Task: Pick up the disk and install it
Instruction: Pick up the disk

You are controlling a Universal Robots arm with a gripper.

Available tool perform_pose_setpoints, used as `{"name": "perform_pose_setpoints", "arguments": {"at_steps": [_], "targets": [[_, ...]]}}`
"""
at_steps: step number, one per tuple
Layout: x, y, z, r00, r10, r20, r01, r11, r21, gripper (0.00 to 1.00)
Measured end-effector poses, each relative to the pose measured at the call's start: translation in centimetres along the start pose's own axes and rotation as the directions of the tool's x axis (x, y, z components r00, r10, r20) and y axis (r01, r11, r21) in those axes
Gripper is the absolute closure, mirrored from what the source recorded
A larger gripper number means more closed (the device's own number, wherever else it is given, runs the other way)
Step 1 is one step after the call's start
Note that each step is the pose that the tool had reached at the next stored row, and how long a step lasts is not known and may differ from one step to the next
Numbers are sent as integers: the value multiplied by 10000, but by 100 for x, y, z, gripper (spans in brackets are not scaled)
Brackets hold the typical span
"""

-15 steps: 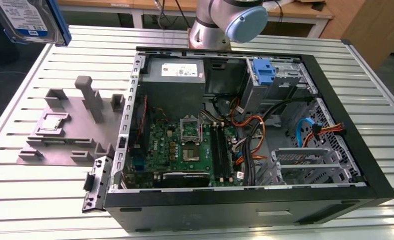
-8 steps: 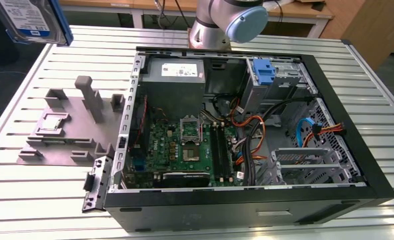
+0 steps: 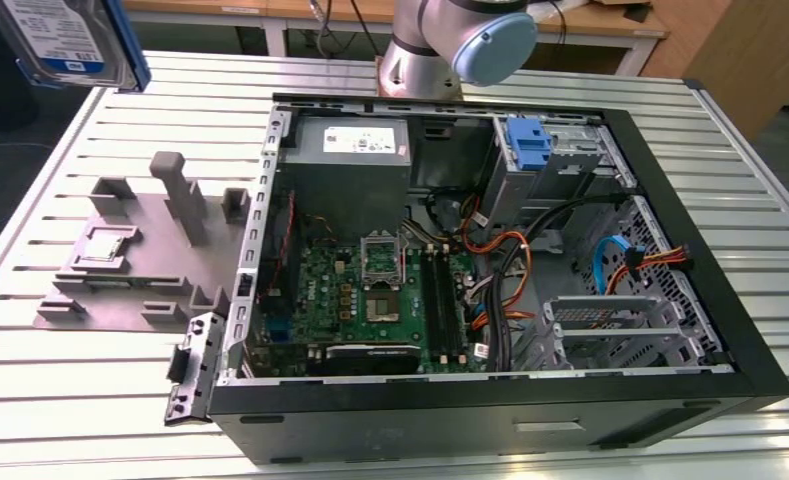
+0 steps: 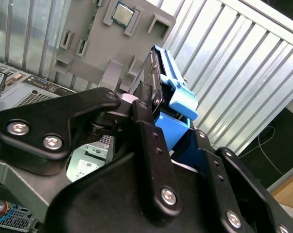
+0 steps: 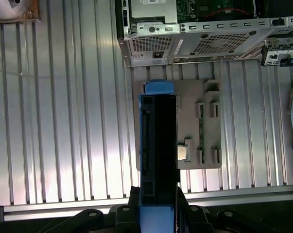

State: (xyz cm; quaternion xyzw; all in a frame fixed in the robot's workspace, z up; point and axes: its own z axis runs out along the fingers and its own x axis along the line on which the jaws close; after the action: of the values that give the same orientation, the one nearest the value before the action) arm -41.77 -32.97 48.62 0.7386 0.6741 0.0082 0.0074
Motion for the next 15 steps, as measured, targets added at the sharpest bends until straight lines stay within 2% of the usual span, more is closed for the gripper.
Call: {"name": "perform_pose_setpoints", "arguments": {"at_steps": [15], "targets": [[8, 92, 2, 10000, 0, 0, 0, 10000, 0, 63]]}}
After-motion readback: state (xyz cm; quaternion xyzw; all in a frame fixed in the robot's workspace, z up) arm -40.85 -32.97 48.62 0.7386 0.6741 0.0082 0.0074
